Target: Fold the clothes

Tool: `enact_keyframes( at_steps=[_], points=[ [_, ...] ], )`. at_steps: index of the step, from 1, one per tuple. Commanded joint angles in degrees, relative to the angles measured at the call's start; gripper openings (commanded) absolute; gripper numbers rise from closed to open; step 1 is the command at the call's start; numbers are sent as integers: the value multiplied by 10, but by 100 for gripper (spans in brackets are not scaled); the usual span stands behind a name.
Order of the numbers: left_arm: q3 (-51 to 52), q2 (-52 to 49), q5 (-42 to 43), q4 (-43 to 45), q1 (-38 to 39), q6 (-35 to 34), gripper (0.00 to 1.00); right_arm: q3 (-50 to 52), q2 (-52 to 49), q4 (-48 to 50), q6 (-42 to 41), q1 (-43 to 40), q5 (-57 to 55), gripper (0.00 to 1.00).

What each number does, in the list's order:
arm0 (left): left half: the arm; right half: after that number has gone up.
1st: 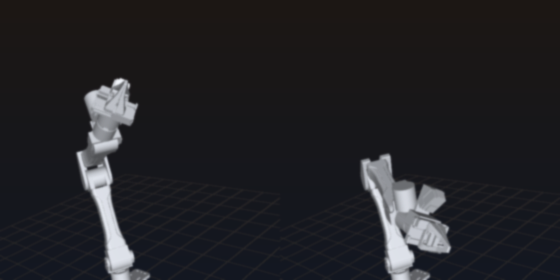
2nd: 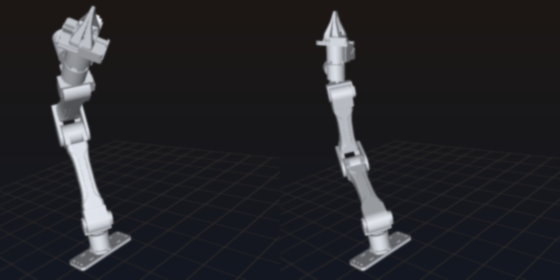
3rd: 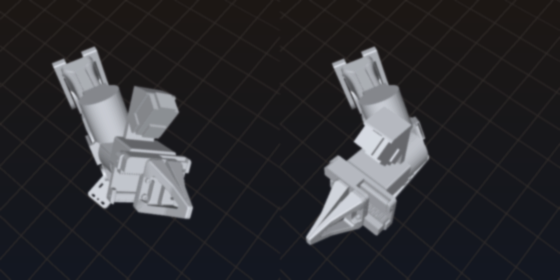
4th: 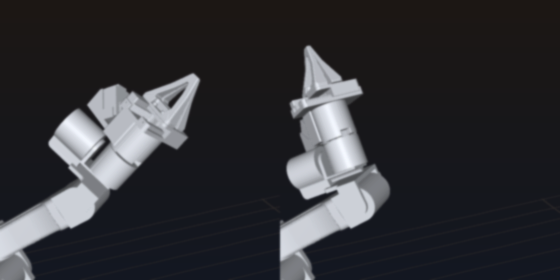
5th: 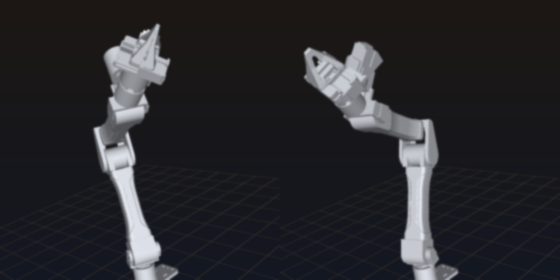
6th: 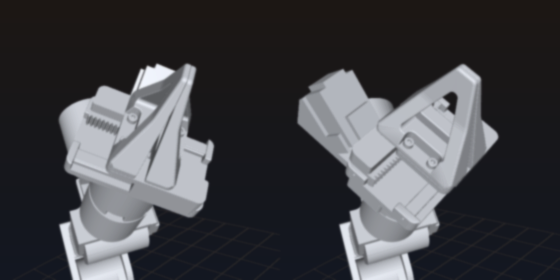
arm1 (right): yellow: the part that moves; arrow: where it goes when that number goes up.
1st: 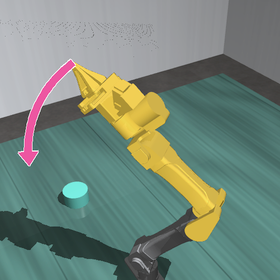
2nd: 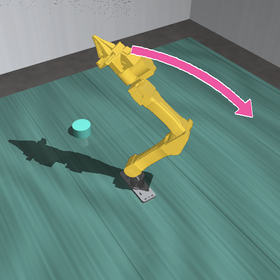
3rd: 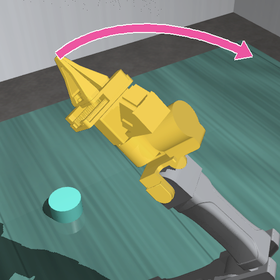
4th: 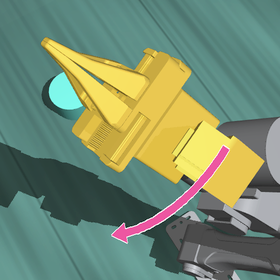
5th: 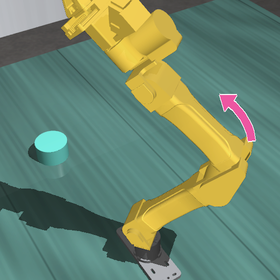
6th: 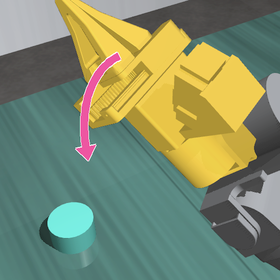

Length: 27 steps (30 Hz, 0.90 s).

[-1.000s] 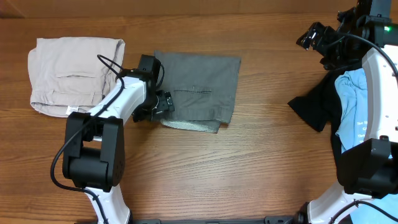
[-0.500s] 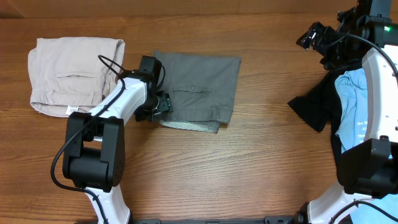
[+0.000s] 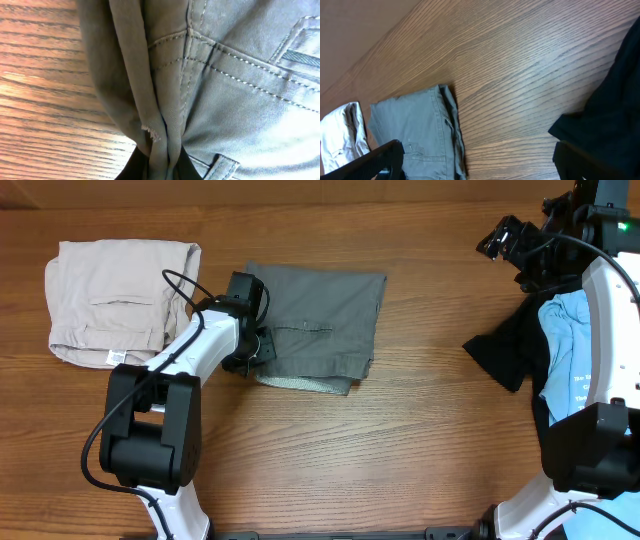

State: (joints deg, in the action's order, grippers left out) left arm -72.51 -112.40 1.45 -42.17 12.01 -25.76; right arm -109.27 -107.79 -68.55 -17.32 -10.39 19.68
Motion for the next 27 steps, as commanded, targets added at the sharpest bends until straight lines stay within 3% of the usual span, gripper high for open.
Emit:
enact_keyframes(
  at_steps=[1, 7, 17, 27],
  points=[
    [5, -37, -71, -13, -8, 40, 4, 1, 1, 3, 2, 1, 3, 100],
    [-115, -37, -98, -81, -7, 89, 4, 1, 1, 3, 2, 1, 3, 100],
    [-336, -33, -111, -205, -8, 94, 4, 1, 1, 3, 2, 1, 3, 100],
    [-376, 47, -188, -220, -26, 30, 4, 1, 1, 3, 2, 1, 3, 100]
  ],
)
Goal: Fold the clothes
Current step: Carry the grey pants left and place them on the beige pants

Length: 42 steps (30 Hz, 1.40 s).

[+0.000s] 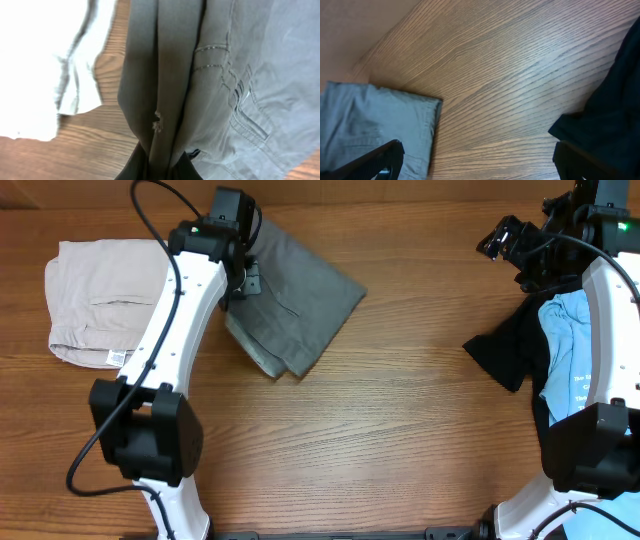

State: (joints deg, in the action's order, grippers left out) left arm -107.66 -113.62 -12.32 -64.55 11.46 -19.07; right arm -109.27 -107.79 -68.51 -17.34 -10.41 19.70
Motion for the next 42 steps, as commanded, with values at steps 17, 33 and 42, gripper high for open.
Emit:
enact_keyframes(
  at_steps=[17, 33, 42],
  points=[
    [-28, 78, 39, 19, -179, -97, 4, 1, 1, 3, 2, 1, 3, 100],
    [-28, 96, 40, 50, -271, -53, 4, 1, 1, 3, 2, 1, 3, 100],
    [-28, 95, 22, 50, -322, -32, 4, 1, 1, 3, 2, 1, 3, 100]
  ],
)
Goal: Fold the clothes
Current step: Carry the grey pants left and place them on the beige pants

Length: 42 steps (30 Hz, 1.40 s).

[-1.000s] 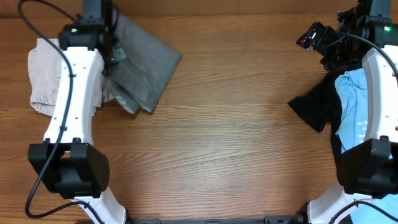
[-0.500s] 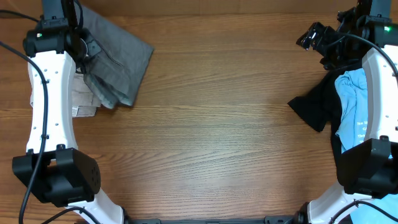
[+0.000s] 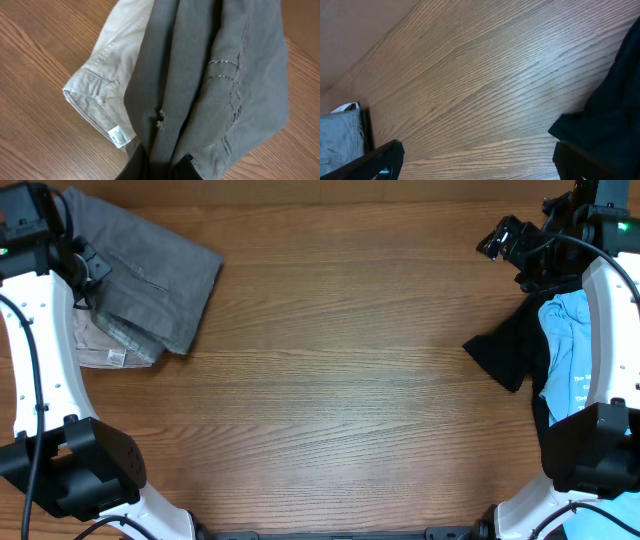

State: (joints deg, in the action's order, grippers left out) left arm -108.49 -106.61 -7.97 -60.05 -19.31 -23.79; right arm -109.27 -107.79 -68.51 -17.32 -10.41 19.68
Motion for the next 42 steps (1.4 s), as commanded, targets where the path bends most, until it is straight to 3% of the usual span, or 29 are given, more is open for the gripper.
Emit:
enact_keyframes(
  at_steps=[1, 23, 31, 33, 34, 35, 36, 40, 41, 42],
  points=[
    [-19, 24, -24, 4, -19, 15, 4, 1, 1, 3, 2, 1, 3, 100],
    [5, -80, -61, 37, -75, 20, 4, 1, 1, 3, 2, 1, 3, 100],
    [5, -95, -76, 68, -88, 58, 5, 1, 1, 3, 2, 1, 3, 100],
    [5, -95, -86, 67, -90, 58, 33, 1, 1, 3, 2, 1, 3, 100],
    [5, -95, -89, 66, -92, 58, 71, 1, 1, 3, 2, 1, 3, 100],
    [4, -95, -89, 65, -92, 58, 94, 1, 1, 3, 2, 1, 3, 100],
    [0, -94, -89, 60, -92, 58, 100, 1, 1, 3, 2, 1, 3, 100],
    [-25, -79, -30, 44, -92, 55, 98, 1, 1, 3, 2, 1, 3, 100],
    [-28, -73, -2, 42, -92, 54, 87, 1, 1, 3, 2, 1, 3, 100],
    [-28, -70, 20, 41, -92, 54, 66, 1, 1, 3, 2, 1, 3, 100]
  ],
)
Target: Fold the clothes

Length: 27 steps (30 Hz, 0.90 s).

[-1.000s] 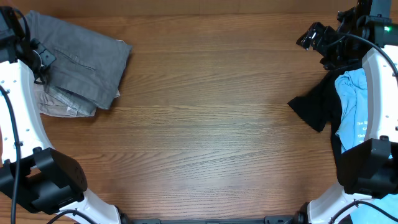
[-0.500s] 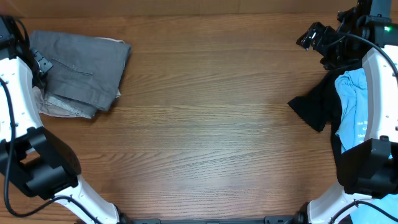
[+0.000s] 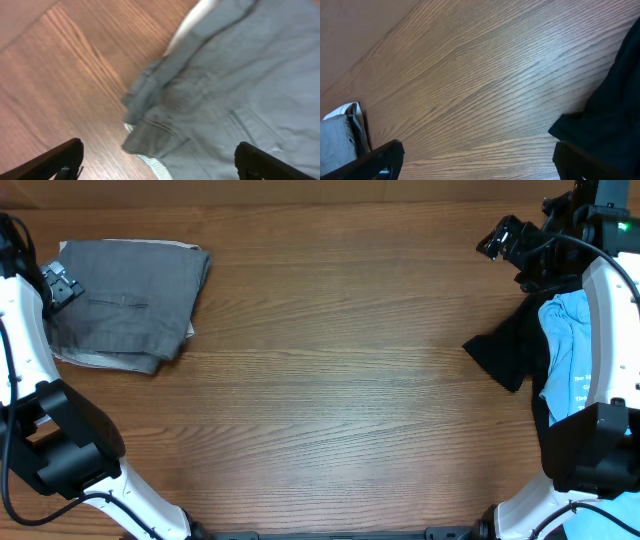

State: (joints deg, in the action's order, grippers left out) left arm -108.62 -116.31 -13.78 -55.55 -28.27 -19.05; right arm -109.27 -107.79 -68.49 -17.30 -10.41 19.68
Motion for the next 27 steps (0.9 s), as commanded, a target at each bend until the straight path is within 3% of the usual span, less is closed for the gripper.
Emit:
enact_keyframes(
  at_steps=[1, 2, 3, 11, 20, 27],
  points=[
    [-27, 29, 98, -7, -3, 6, 44, 1, 1, 3, 2, 1, 3, 100],
    [-26, 29, 110, -9, -3, 6, 17, 1, 1, 3, 2, 1, 3, 100],
    [-25, 26, 113, -12, -3, 6, 4, 1, 1, 3, 2, 1, 3, 100],
    [8, -21, 66, -23, -10, -9, 4, 1, 1, 2, 2, 1, 3, 100],
    [8, -144, 55, -39, -33, -6, 4, 1, 1, 3, 2, 1, 3, 100],
    [-28, -101, 135, -53, -30, 2, 4, 1, 1, 3, 2, 1, 3, 100]
  ],
)
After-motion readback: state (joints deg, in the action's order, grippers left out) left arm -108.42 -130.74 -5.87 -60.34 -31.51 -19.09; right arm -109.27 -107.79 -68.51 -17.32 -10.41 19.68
